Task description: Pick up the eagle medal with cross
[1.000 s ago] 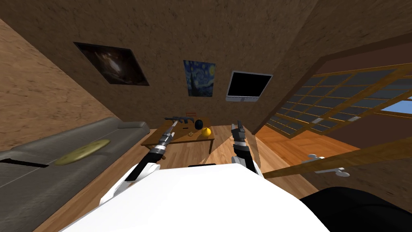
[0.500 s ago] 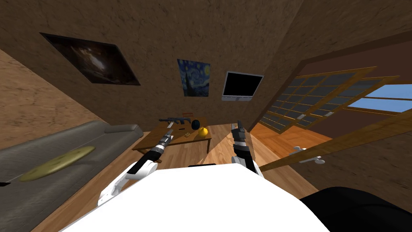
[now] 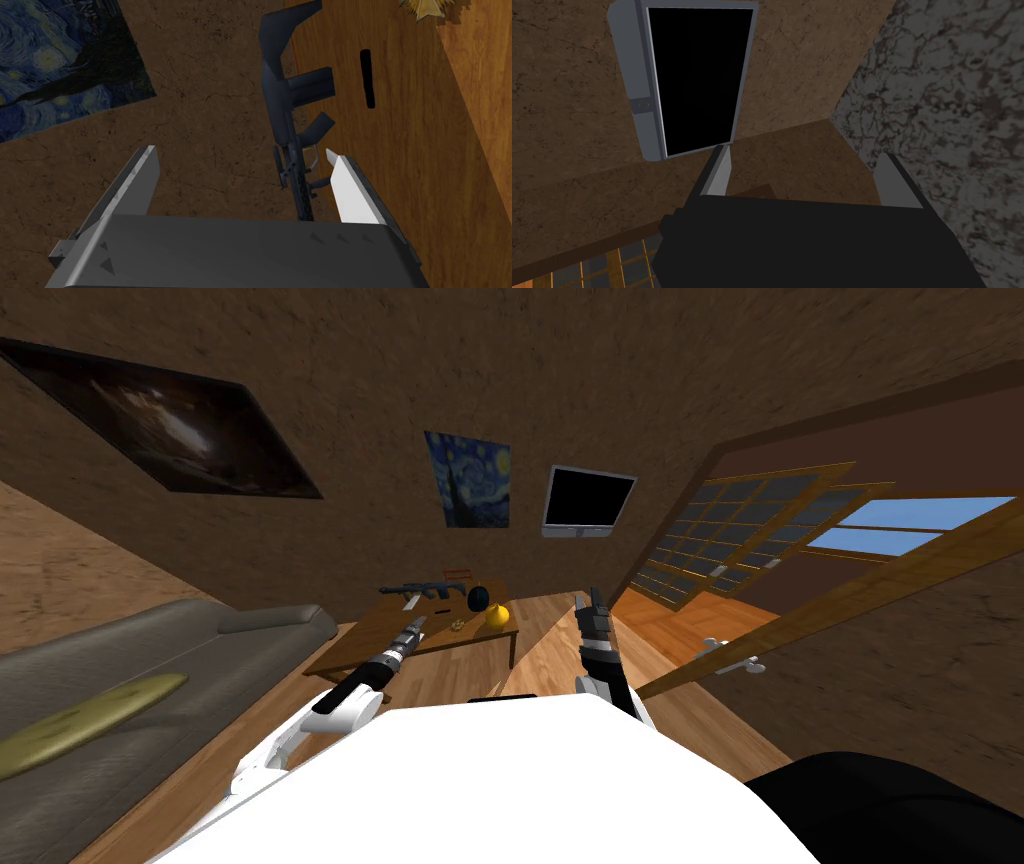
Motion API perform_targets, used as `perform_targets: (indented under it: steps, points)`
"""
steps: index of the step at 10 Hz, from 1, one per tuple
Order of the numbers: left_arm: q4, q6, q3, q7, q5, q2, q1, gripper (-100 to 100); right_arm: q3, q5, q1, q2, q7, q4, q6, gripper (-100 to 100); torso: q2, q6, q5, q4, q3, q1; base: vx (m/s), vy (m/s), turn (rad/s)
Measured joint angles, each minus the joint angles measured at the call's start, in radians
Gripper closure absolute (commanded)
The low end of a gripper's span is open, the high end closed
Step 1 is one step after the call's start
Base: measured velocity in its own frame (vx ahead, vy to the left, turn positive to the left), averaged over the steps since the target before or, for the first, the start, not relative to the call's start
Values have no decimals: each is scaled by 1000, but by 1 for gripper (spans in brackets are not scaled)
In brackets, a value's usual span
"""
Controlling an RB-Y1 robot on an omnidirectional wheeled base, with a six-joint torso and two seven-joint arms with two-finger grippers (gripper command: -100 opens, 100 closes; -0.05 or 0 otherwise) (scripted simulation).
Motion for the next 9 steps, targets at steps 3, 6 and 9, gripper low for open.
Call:
perform_targets:
  steps: [3,6,9]
  points:
    - [69,48,-5,-15,25,16,-32,-100,0,0,0,0,0,0,0,0,0,0,0,0,0,0,7,-30,-156]
    - [142,115,-9,-32,75,60,-61,-100,0,0,0,0,0,0,0,0,0,0,0,0,0,0,10,-29,-126]
    - [223,190,-13,-52,115,87,-103,-100,0,0,0,0,0,0,0,0,0,-1,0,0,0,0,14,-26,-168]
